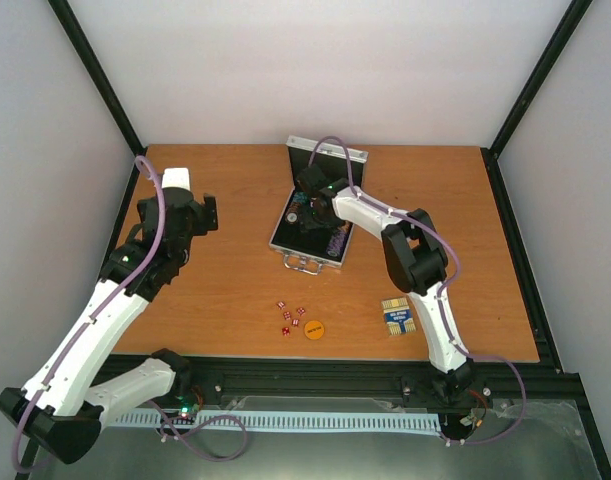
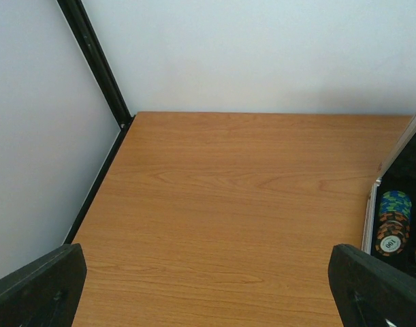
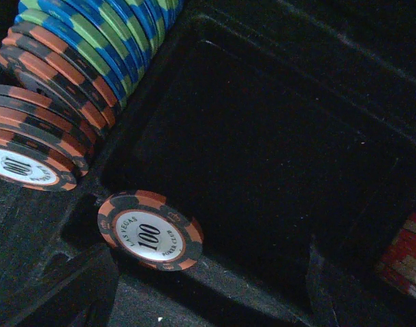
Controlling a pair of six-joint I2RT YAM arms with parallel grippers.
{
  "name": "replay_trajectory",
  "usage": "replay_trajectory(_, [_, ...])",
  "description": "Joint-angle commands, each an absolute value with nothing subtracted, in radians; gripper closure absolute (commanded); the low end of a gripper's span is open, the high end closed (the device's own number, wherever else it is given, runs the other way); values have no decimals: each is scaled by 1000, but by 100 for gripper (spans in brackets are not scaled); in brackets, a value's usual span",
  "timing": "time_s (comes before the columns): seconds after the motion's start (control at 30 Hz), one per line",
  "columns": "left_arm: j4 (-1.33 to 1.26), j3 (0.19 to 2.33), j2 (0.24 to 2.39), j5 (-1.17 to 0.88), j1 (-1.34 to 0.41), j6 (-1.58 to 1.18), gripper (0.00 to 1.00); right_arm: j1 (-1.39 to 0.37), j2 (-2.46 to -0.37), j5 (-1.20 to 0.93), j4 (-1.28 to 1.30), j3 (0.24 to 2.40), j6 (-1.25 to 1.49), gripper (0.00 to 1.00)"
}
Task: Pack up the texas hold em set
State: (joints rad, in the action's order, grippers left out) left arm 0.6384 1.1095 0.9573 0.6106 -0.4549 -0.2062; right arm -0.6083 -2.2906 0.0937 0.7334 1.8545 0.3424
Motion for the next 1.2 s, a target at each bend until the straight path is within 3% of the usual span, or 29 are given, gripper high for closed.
replay_trajectory(0.0, [641, 1129, 942, 628, -448, -218, 0, -607, -2309, 91, 757, 1889, 361, 22])
replay_trajectory(0.43, [646, 1130, 935, 640, -448, -207, 0, -610, -2383, 50, 761, 1964, 366, 30])
replay_trajectory(0.57, [644, 1131, 936, 643, -448, -207, 0, -611, -2390, 48, 764, 1958, 363, 53])
replay_trajectory(0.7, [642, 1128, 938, 644, -448, -210, 0, -612, -2389, 60, 771, 1950, 358, 70])
replay_trajectory(0.97, [641, 1129, 945, 635, -448, -214, 0, -612, -2375, 72, 774, 1952, 351, 81])
replay_trajectory(1.1, [643, 1129, 943, 635, -448, -216, 0, -612, -2372, 79, 779, 1959, 346, 97])
replay_trajectory(1.17, [644, 1130, 943, 636, -449, -216, 0, -612, -2369, 85, 783, 1957, 342, 97])
